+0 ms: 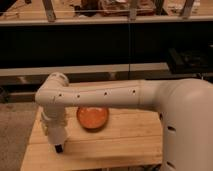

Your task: Place the ceramic cup over the eraser

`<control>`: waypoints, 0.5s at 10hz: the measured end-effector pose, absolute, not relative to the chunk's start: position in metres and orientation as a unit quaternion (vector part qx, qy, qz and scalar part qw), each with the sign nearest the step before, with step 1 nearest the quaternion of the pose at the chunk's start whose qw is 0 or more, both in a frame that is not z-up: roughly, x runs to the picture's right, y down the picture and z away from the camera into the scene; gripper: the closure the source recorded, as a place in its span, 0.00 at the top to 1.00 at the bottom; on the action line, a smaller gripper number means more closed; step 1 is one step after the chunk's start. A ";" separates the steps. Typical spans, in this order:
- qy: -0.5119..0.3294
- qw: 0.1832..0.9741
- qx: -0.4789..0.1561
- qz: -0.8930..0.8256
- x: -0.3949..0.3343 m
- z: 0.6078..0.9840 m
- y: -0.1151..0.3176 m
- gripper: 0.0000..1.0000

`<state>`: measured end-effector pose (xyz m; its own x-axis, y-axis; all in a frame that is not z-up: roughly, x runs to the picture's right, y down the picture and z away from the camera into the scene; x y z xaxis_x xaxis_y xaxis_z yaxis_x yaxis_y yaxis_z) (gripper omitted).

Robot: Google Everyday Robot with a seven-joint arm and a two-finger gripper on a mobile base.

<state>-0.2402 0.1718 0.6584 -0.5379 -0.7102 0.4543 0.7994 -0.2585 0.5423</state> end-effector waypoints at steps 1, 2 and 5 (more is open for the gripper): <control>-0.379 0.476 -0.067 -0.790 -0.239 0.668 0.179 0.58; -0.379 0.477 -0.072 -0.789 -0.236 0.674 0.182 0.63; -0.385 0.479 -0.072 -0.785 -0.228 0.678 0.187 0.65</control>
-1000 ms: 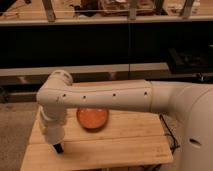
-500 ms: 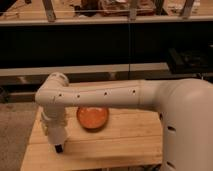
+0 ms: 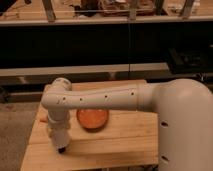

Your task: Place the ceramic cup over the eraser

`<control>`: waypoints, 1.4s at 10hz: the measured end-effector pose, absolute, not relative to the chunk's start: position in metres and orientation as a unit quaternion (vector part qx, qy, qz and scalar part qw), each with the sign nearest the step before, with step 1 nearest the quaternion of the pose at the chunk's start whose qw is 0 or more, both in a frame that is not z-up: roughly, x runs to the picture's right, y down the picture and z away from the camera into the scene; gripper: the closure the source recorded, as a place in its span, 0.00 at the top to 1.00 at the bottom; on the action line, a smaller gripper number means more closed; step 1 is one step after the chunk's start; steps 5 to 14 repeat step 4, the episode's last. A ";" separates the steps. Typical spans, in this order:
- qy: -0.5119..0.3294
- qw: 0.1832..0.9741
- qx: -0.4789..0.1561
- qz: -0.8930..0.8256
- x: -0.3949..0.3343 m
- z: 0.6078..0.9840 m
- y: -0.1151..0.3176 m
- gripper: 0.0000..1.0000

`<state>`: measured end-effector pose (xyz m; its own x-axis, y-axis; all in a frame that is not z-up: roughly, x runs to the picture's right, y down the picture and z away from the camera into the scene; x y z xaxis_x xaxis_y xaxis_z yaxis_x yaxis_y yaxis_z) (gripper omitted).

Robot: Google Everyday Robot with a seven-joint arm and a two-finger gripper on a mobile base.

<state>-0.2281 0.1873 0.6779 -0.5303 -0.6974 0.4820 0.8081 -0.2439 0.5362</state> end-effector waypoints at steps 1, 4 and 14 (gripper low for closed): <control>-0.387 0.477 -0.070 -0.786 -0.227 0.676 0.189 0.65; -0.387 0.475 -0.070 -0.787 -0.229 0.678 0.190 0.78; -0.387 0.475 -0.070 -0.787 -0.229 0.678 0.190 0.78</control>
